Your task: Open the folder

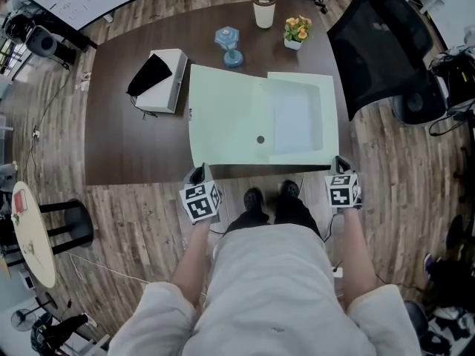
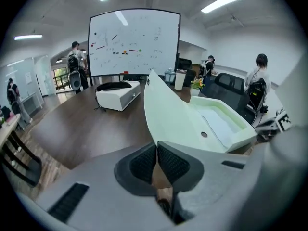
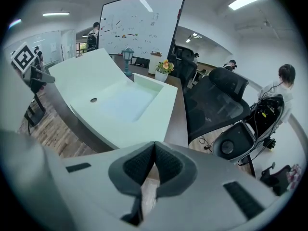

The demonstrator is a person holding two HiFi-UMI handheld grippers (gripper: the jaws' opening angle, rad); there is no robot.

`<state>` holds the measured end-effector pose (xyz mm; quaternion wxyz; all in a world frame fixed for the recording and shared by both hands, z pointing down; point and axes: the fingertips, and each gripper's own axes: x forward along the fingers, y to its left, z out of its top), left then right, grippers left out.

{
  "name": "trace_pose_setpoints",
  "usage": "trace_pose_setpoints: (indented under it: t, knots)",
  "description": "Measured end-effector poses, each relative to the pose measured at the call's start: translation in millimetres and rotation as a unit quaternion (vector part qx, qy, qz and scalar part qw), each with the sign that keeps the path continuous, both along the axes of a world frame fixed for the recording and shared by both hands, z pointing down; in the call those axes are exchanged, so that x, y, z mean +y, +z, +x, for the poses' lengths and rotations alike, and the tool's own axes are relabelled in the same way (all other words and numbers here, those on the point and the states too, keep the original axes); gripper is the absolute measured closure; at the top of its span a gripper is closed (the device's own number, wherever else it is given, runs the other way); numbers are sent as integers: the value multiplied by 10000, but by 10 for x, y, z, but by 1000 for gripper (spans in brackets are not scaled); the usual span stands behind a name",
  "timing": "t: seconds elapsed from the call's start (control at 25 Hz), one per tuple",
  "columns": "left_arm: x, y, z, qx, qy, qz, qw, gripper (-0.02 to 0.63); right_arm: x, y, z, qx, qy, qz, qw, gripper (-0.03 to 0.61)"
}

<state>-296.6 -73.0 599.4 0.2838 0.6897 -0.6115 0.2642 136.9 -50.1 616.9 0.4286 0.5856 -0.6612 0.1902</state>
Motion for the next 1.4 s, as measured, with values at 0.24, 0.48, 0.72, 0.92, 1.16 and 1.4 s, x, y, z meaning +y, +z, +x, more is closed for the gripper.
trace_pose_setpoints:
  t: [0.24, 0.48, 0.72, 0.92, 1.16, 1.4]
  knots:
    - [-39, 238, -114, 59, 43, -286, 9996, 603, -28, -1, -6, 100, -40, -57, 9999, 591]
    - [-37, 482, -185, 198, -45, -597, 9980, 604, -33, 10, -1, 48, -32, -126, 9999, 591]
    - [-83, 606, -255, 223, -50, -756, 9969, 604, -43, 9, -23, 165, -37, -177, 9997, 591]
    - [-81, 663, -271, 300, -166, -862, 9957, 603, -36, 24, -18, 272, 8, -182, 9995, 591]
    - [-102, 568, -302, 975, -518, -877, 9900, 591, -65, 26, -17, 341, 113, -124, 9993, 592]
    - [-102, 398, -342, 1290, -651, -539, 9880, 549, -58, 19, -24, 668, -12, -69, 9977, 591]
